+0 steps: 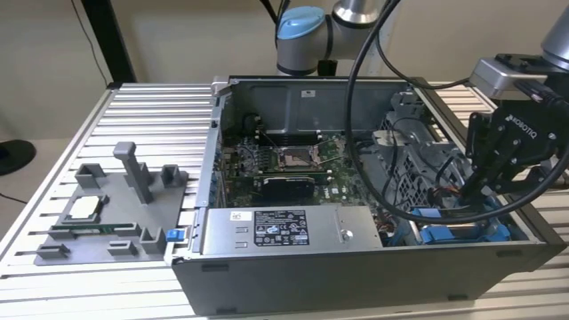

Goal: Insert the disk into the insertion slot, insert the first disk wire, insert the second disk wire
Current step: 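Insert the first disk wire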

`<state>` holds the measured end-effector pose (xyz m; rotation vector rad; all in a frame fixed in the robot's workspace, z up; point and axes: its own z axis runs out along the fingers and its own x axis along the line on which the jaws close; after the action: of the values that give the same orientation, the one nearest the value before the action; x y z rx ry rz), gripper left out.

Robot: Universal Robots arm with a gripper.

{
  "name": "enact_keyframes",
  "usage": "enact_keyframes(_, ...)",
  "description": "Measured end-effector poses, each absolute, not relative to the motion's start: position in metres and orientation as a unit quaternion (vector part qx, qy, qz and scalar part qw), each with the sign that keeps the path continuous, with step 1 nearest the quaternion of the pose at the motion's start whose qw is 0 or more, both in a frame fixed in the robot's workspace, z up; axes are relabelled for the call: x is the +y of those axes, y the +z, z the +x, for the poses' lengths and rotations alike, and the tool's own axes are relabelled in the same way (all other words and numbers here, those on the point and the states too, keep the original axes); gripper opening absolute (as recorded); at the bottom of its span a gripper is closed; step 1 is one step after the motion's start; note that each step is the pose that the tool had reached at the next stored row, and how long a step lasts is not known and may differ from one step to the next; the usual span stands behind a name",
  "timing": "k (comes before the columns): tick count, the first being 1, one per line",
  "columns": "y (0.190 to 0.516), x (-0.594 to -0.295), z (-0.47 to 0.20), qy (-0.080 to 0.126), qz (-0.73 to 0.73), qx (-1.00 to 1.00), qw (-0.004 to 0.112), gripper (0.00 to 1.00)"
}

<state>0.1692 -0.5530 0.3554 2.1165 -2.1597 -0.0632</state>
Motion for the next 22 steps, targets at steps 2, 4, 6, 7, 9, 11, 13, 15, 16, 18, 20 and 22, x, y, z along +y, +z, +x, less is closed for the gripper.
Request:
enact_keyframes(2, 0.354, -0.553, 0.171, -0.023, 0.699, -0.713, 0.056, 0.0)
enact_keyframes(4, 0.353, -0.553, 0.176, -0.025, 0.699, -0.713, 0.055, 0.0)
enact_keyframes(6, 0.352, -0.553, 0.178, -0.028, 0.699, -0.713, 0.052, 0.0)
enact_keyframes(7, 0.35, -0.553, 0.178, -0.03, 0.699, -0.712, 0.05, 0.0)
enact_keyframes(9, 0.348, -0.553, 0.178, -0.032, 0.699, -0.712, 0.048, 0.0)
enact_keyframes(11, 0.347, -0.554, 0.178, -0.033, 0.699, -0.712, 0.048, 0.0)
enact_keyframes(13, 0.346, -0.556, 0.178, -0.035, 0.7, -0.712, 0.046, 0.0)
enact_keyframes(15, 0.345, -0.557, 0.179, -0.036, 0.7, -0.712, 0.044, 0.0)
enact_keyframes(16, 0.345, -0.558, 0.179, -0.037, 0.7, -0.712, 0.044, 0.0)
enact_keyframes(18, 0.344, -0.56, 0.179, -0.039, 0.7, -0.712, 0.042, 0.0)
enact_keyframes(20, 0.343, -0.561, 0.18, -0.04, 0.7, -0.712, 0.041, 0.0)
enact_keyframes(22, 0.343, -0.561, 0.18, -0.04, 0.7, -0.712, 0.041, 0.0)
